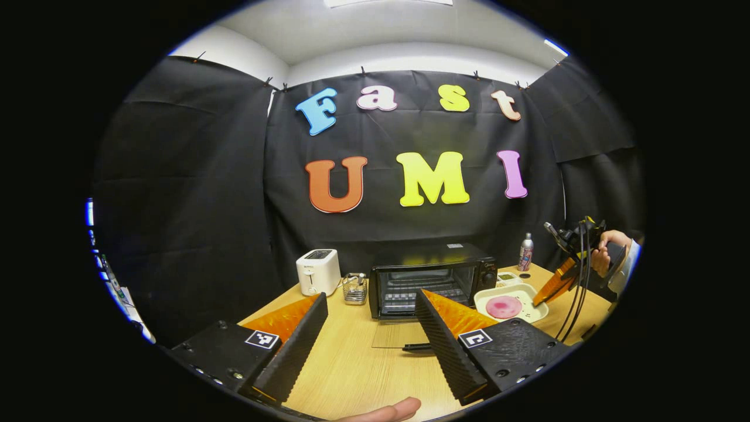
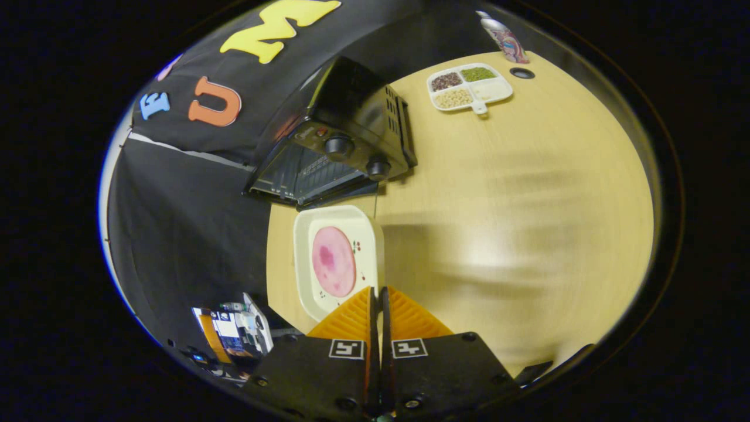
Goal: Open the electric oven with the left hand, put the food in, and close the electric oven.
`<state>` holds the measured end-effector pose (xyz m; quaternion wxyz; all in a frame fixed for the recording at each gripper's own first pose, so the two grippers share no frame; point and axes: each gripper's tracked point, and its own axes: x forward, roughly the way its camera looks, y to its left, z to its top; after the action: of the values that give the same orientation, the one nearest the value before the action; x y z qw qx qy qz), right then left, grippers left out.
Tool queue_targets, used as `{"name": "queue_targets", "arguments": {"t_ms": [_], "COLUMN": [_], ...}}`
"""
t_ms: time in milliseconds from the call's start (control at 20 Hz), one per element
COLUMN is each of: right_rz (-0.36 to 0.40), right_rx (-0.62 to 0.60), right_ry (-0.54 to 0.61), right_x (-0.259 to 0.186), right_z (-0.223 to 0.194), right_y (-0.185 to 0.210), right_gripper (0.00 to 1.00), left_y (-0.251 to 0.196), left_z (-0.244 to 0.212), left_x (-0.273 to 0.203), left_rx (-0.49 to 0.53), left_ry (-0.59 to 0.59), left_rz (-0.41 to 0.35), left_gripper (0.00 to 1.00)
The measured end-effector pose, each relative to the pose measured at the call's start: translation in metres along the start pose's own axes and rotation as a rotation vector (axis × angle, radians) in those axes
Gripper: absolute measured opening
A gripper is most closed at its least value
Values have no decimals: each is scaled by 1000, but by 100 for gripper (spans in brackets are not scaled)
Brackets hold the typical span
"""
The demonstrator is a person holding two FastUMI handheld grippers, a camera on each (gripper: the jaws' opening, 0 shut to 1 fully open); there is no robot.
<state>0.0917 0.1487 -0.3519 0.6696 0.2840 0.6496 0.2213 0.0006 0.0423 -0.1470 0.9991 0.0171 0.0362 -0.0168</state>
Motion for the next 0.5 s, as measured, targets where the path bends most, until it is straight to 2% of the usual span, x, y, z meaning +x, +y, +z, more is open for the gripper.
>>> {"name": "queue_targets", "arguments": {"t_ms": [150, 200, 250, 400, 450, 500], "right_rz": [-23, -6, 14, 16, 5, 1], "right_rx": [29, 43, 64, 137, 172, 209], "right_ry": [-22, -21, -19, -52, -76, -98], "right_x": [29, 38, 48, 79, 88, 97], "right_z": [-2, -4, -6, -2, -1, 1], "right_y": [28, 43, 56, 77, 81, 85], "right_gripper": [4, 2, 2, 2, 2, 2], "left_y": [15, 19, 23, 32, 33, 32], "left_z": [-5, -6, -5, -9, -8, -9], "left_x": [-5, -7, -8, -12, -11, -12], "left_rx": [-1, -4, -8, -7, 1, 9], "left_ry": [1, 2, 1, 0, -2, -2], "left_rz": [22, 29, 37, 49, 47, 38], "left_gripper": [95, 87, 95, 95, 87, 95]}}
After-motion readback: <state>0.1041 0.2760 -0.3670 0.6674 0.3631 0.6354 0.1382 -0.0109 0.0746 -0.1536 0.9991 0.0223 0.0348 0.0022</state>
